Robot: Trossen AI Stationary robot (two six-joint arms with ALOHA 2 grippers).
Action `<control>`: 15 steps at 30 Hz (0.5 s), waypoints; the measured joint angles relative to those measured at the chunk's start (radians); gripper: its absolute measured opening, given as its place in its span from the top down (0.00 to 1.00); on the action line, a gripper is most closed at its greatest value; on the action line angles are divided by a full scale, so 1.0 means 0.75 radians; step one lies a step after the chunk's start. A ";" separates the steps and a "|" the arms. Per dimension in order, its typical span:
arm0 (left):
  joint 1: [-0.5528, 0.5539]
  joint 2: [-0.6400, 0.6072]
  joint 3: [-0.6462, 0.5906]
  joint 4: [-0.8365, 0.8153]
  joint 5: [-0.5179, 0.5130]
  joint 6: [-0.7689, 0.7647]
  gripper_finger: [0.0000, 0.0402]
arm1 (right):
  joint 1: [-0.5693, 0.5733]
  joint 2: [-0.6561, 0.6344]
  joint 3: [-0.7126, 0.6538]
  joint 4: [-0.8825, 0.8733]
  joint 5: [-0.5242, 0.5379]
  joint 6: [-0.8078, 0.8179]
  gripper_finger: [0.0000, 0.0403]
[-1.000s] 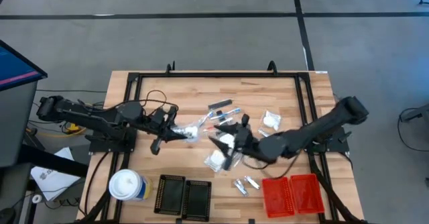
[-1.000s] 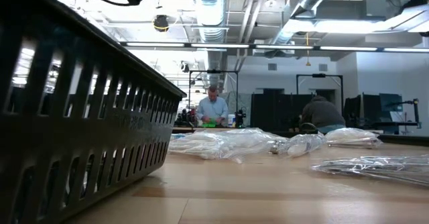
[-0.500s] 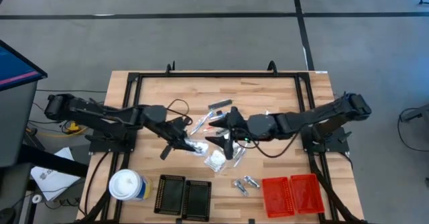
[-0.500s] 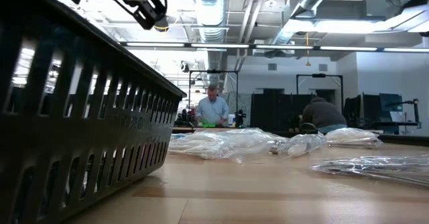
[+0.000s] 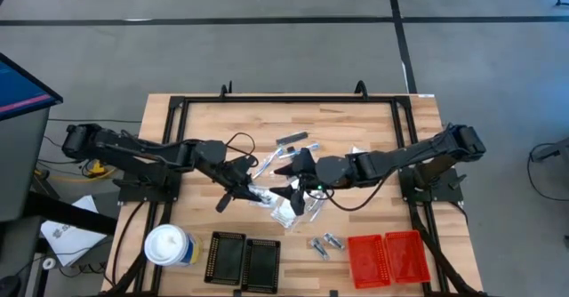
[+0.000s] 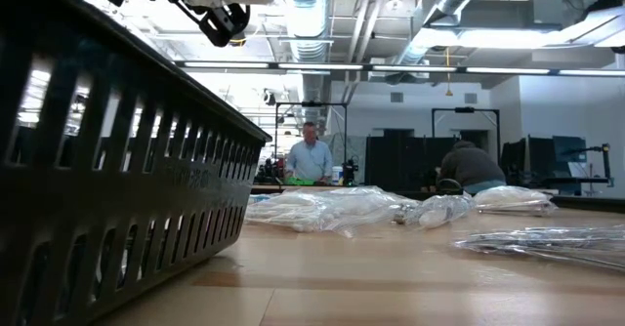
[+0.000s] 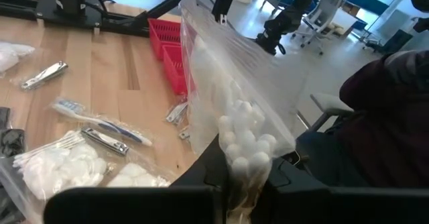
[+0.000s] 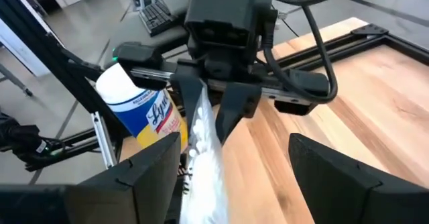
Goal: Pick & Place Travel size toiletries
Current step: Put the cotton pack into the left black bin
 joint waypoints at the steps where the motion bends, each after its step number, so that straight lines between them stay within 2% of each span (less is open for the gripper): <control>1: 0.000 0.000 0.000 0.000 0.000 0.000 0.97 | 0.001 0.000 0.000 -0.005 0.002 0.008 0.33; 10: 0.000 -0.025 0.000 0.007 -0.021 0.003 0.97 | 0.032 0.000 0.000 -0.041 0.006 0.020 0.34; 15: 0.000 -0.034 0.000 0.006 -0.039 0.009 0.97 | 0.053 0.000 0.000 -0.056 0.006 0.020 0.43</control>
